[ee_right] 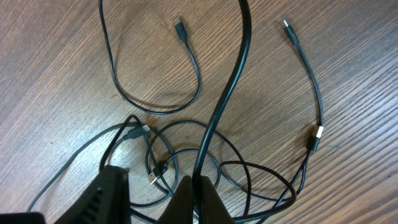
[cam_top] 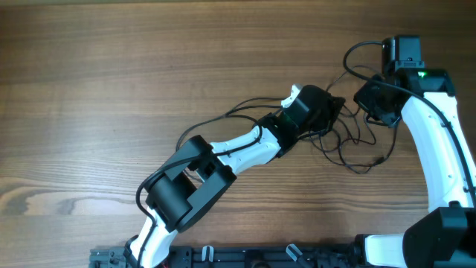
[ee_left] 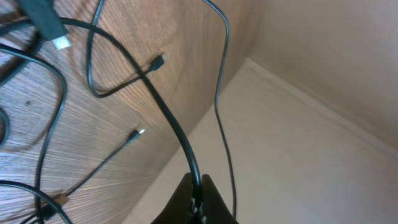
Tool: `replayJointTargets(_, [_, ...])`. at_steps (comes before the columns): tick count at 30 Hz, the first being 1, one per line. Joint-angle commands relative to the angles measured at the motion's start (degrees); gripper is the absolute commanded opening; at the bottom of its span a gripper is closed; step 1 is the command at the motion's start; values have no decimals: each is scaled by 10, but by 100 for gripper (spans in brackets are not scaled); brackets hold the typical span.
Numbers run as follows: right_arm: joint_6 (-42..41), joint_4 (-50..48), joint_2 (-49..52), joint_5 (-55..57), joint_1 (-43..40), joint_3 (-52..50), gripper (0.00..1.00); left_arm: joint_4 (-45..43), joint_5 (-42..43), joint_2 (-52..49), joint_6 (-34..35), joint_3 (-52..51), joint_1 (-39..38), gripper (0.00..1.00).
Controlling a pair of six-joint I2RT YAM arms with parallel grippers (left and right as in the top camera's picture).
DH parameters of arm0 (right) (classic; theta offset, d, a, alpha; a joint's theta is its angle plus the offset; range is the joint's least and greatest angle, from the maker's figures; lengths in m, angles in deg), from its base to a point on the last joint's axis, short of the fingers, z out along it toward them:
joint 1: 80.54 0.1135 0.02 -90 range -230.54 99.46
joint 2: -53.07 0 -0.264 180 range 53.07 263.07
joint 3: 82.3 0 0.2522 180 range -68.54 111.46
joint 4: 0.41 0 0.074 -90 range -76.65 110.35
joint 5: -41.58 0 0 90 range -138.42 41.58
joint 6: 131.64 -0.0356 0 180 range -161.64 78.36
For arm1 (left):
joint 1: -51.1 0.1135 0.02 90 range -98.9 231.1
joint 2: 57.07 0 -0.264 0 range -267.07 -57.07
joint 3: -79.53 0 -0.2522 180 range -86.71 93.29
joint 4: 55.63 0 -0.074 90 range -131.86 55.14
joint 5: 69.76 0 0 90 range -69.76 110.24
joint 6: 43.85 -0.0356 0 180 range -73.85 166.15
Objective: Untangle cables
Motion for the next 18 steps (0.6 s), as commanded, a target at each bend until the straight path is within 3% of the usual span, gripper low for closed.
replayJointTargets(1, [4, 1, 6, -8, 0, 2, 4, 52, 23, -7, -142, 3, 23, 4])
replayJointTargets(4, [5, 2, 6, -8, -6, 2, 4, 128, 104, 7, -300, 3, 71, 4])
replayJointTargets(6, [11, 2, 5, -7, -8, 3, 4, 217, 144, 29, -386, 3, 114, 4])
replayJointTargets(9, [46, -21, -5, -6, -8, 4, 4, 403, 135, 67, -502, 3, 193, 4])
replayJointTargets(12, [50, -45, -28, 4, -10, 8, 4, 570, 77, 75, -549, 3, 263, 4])
replayJointTargets(15, [74, -60, -58, 51, -16, 25, 4, 718, -43, 75, -548, 3, 324, 4])
replayJointTargets(18, [104, -74, -91, 97, -33, 62, 4, 783, -139, 75, -548, 3, 370, 4])
